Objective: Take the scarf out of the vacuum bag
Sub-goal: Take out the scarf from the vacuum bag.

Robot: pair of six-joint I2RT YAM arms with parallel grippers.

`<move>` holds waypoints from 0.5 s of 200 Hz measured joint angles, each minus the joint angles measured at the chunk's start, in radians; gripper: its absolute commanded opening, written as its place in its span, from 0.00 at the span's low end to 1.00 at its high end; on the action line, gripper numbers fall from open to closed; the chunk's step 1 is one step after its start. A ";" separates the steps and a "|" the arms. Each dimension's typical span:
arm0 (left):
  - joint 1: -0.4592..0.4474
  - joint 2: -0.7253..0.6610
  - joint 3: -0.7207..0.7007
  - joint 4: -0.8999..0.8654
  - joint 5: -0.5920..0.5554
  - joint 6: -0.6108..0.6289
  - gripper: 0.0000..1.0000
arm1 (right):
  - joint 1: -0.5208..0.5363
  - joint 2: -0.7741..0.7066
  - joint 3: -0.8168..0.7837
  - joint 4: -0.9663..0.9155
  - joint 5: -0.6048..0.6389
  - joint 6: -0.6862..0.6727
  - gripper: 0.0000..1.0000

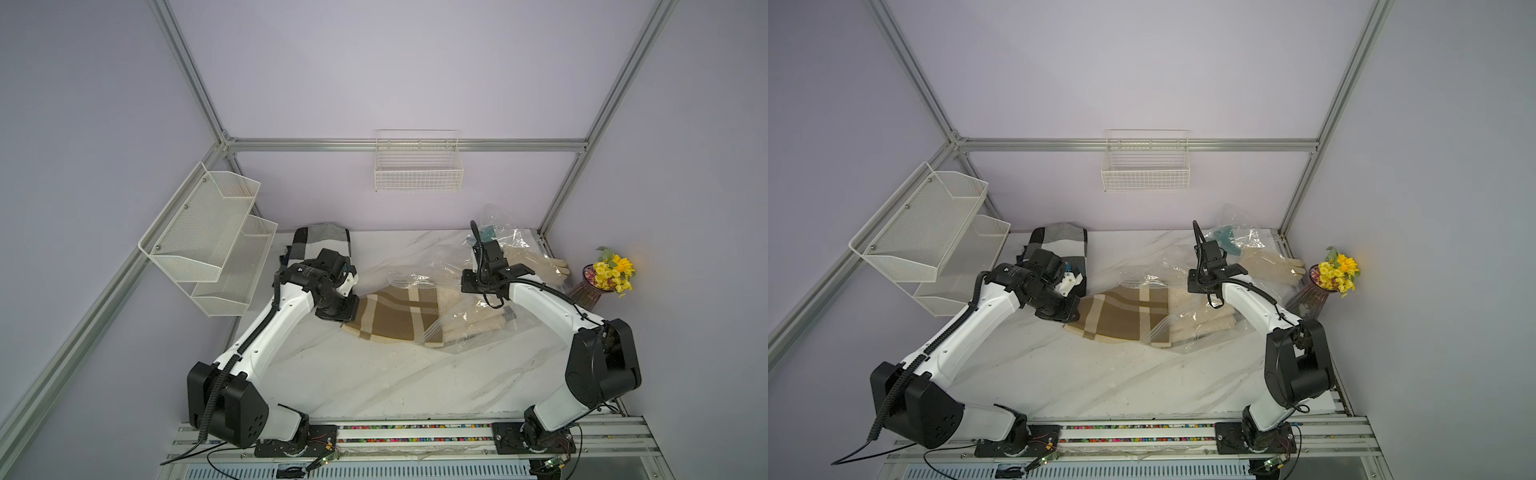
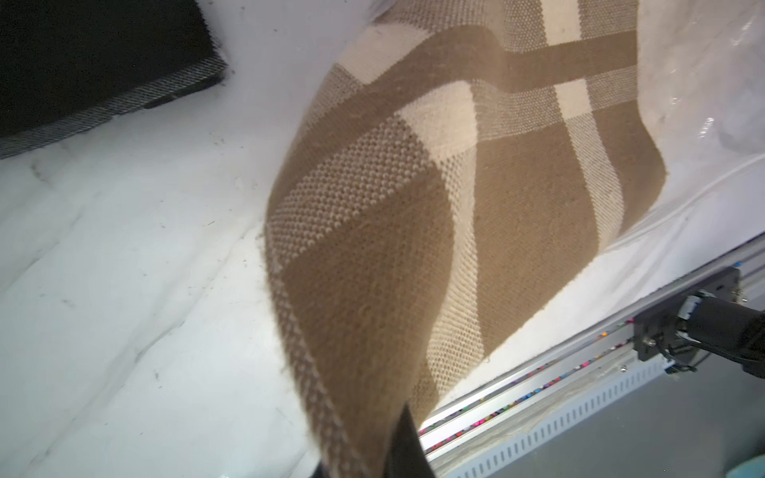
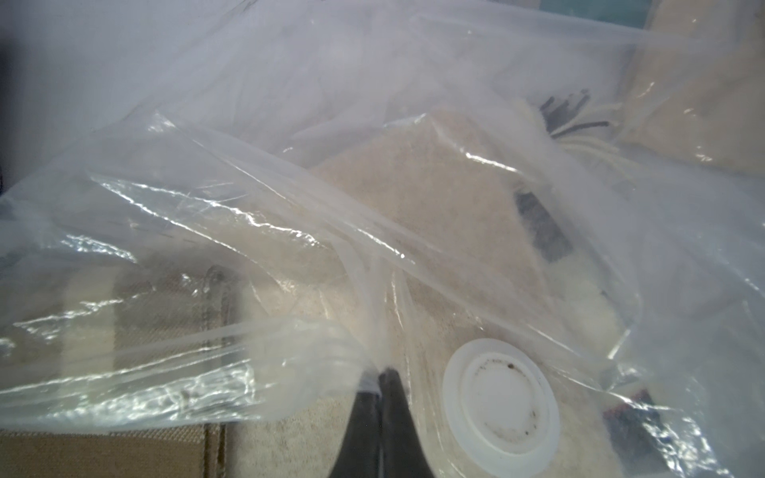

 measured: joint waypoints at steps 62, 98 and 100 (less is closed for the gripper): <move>0.000 -0.023 0.035 -0.071 -0.266 0.020 0.00 | 0.000 -0.002 -0.007 0.013 -0.024 0.005 0.00; 0.000 -0.088 0.046 -0.078 -0.454 0.085 0.00 | -0.002 -0.002 -0.010 0.021 -0.032 0.005 0.00; 0.000 -0.096 0.045 -0.077 -0.464 0.095 0.00 | -0.003 -0.002 -0.011 0.022 -0.033 0.005 0.00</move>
